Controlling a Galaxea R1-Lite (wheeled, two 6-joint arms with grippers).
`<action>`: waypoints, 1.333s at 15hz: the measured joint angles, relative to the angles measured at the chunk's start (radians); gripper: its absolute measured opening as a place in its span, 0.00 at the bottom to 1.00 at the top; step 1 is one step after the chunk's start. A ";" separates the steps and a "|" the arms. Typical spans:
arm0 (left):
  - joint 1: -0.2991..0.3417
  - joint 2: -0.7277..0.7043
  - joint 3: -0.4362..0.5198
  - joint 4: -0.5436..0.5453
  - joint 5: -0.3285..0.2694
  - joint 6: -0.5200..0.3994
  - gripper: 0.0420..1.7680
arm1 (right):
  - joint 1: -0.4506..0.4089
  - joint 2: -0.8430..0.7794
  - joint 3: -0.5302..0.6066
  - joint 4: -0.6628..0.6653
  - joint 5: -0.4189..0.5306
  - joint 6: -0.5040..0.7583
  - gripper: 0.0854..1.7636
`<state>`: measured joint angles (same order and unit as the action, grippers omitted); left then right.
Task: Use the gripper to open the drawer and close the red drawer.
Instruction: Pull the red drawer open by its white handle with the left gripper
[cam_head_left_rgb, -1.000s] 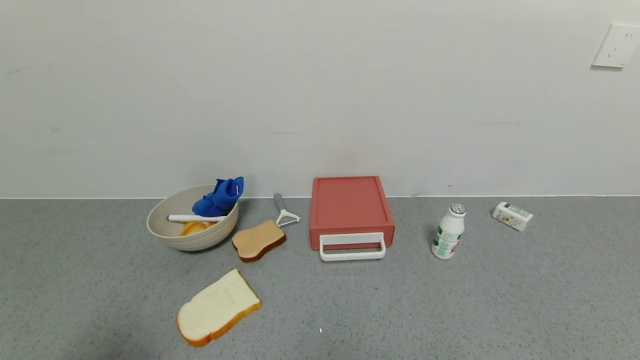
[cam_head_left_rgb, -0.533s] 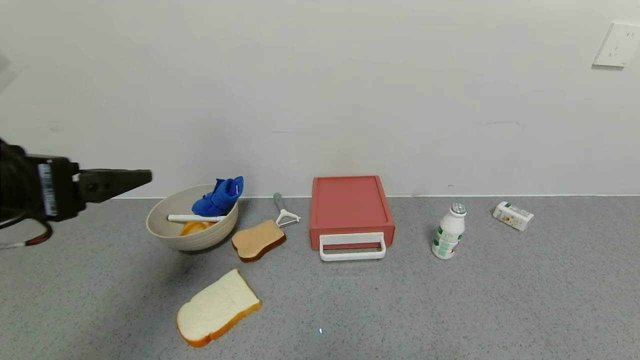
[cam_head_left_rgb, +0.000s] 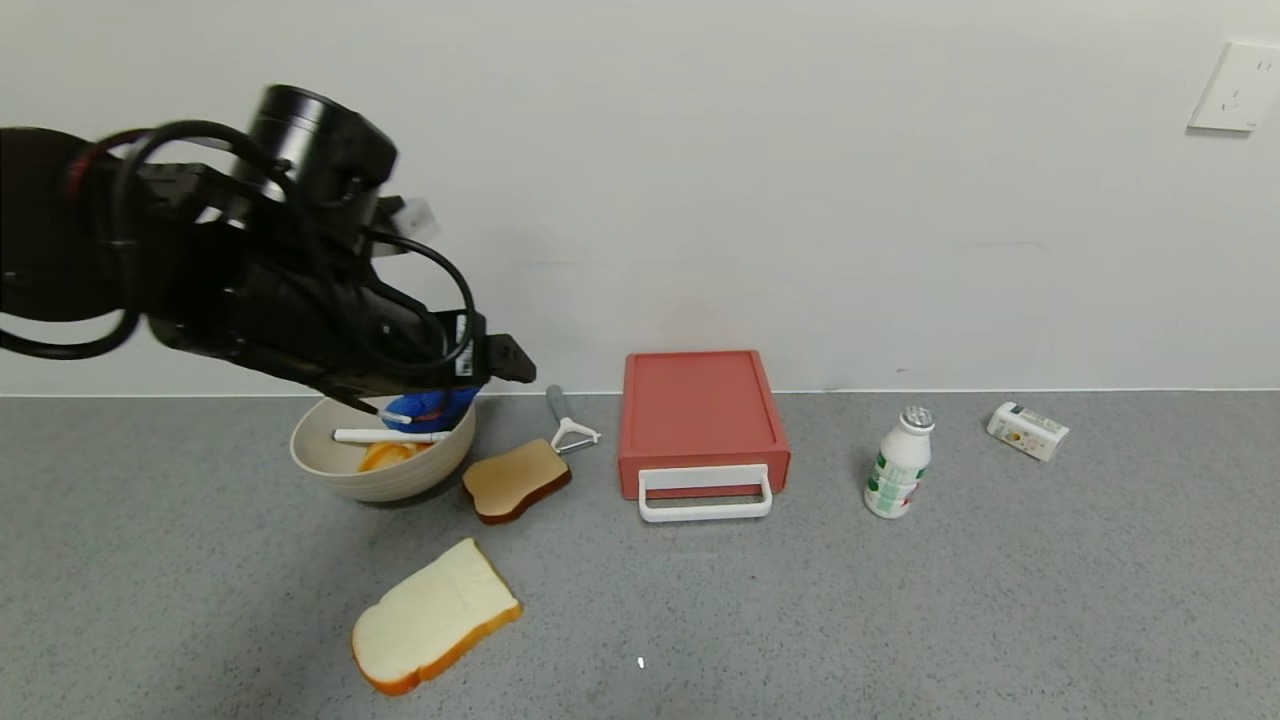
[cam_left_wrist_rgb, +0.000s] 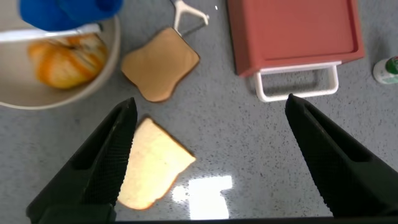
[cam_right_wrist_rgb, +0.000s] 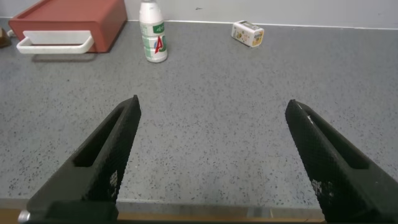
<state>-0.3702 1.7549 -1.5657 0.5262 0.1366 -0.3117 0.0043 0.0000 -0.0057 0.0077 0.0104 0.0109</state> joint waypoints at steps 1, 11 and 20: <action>-0.033 0.047 -0.022 0.021 0.011 -0.032 0.97 | 0.000 0.000 0.000 0.000 0.000 0.000 0.97; -0.220 0.368 -0.276 0.184 0.025 -0.198 0.97 | 0.000 0.000 0.000 0.000 0.000 0.000 0.97; -0.241 0.563 -0.403 0.191 0.022 -0.232 0.97 | 0.000 0.000 0.000 0.001 0.000 0.000 0.97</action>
<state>-0.6113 2.3174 -1.9685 0.7172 0.1583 -0.5440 0.0043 0.0000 -0.0062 0.0085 0.0104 0.0109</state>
